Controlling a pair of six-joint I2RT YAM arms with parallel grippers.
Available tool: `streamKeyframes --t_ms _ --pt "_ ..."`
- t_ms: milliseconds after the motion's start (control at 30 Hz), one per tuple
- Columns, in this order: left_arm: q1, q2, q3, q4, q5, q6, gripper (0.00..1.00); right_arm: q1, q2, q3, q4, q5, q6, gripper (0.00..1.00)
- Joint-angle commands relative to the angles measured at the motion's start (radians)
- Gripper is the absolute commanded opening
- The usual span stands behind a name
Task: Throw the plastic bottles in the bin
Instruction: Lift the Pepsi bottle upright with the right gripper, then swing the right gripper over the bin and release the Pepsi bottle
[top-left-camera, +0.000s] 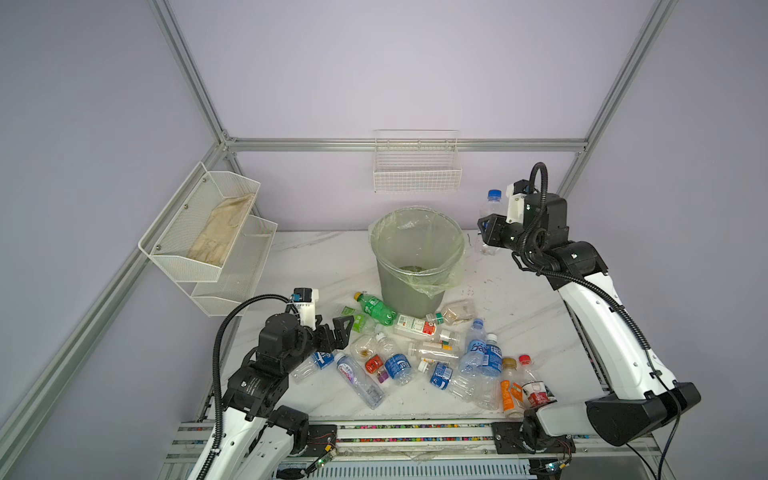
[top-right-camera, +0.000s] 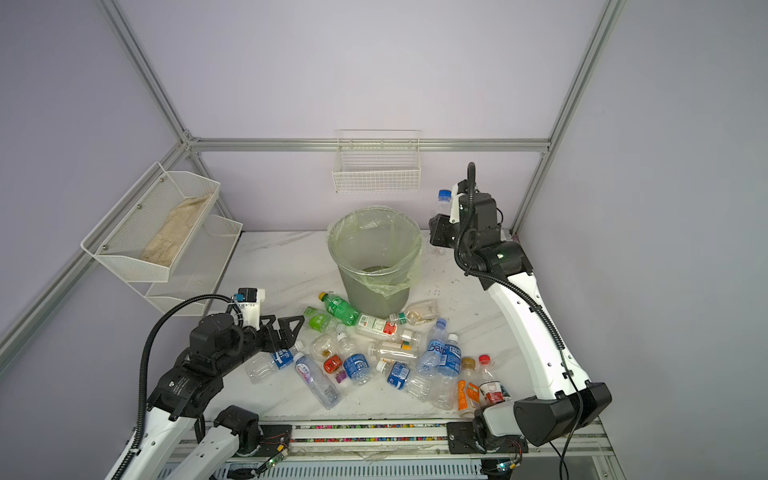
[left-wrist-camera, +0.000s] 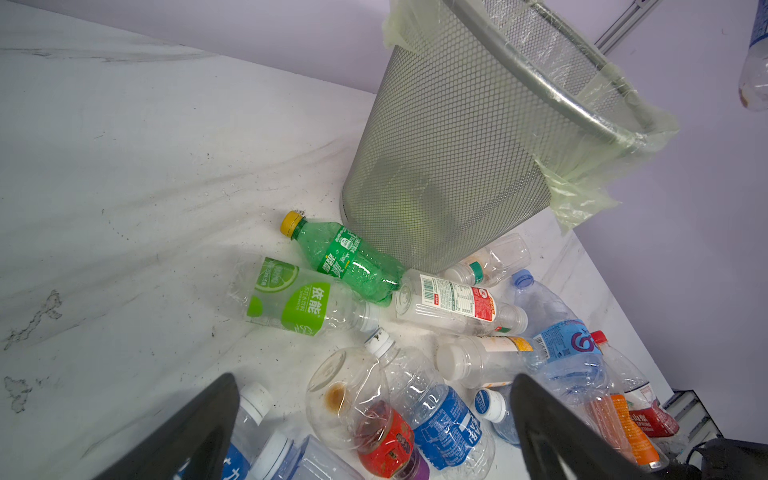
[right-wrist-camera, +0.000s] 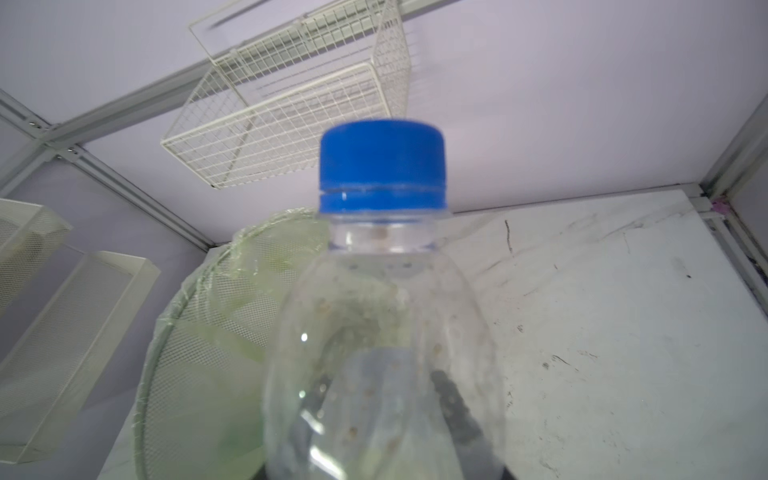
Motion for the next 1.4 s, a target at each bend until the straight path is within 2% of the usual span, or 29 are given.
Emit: streamKeyframes --t_ms 0,167,400,633,667,700,767,867,967,1167,1300,1367 --pt "-0.003 -0.003 -0.044 0.032 0.016 0.009 1.0 0.027 0.015 0.067 0.083 -0.081 0.03 0.18" --pt "-0.004 -0.009 -0.047 0.035 0.016 0.007 1.0 0.083 0.068 0.168 0.114 -0.087 0.038 0.18" --pt "-0.004 -0.008 -0.047 0.038 0.018 0.007 1.0 0.186 0.162 0.273 0.122 -0.022 0.036 0.19" --pt "-0.003 -0.007 -0.053 0.046 0.026 0.004 1.0 0.244 0.348 0.385 0.082 0.029 0.022 0.24" --pt "-0.004 -0.007 -0.051 0.046 0.025 0.004 1.0 0.249 0.383 0.406 0.059 0.044 0.02 0.27" --pt "-0.003 -0.009 -0.053 0.046 0.025 0.004 1.0 0.25 0.42 0.433 0.026 0.067 0.023 0.41" --pt "-0.003 -0.01 -0.053 0.046 0.023 0.004 1.0 0.252 0.503 0.534 -0.098 0.121 0.031 0.95" --pt "-0.005 -0.013 -0.054 0.046 0.024 0.004 1.0 0.279 0.576 0.691 -0.244 0.211 0.019 0.98" --pt "-0.006 -0.009 -0.053 0.047 0.023 0.004 1.0 0.304 0.523 0.667 -0.201 0.234 0.004 0.98" --pt "-0.006 -0.002 -0.051 0.047 0.024 0.004 1.0 0.309 0.335 0.475 -0.047 0.217 0.01 0.97" --pt "-0.008 -0.005 -0.053 0.047 0.019 0.003 1.0 0.31 0.182 0.317 0.081 0.164 0.038 0.97" --pt "-0.014 0.001 -0.05 0.047 0.019 0.003 1.0 0.309 0.097 0.225 0.144 0.191 0.075 0.97"
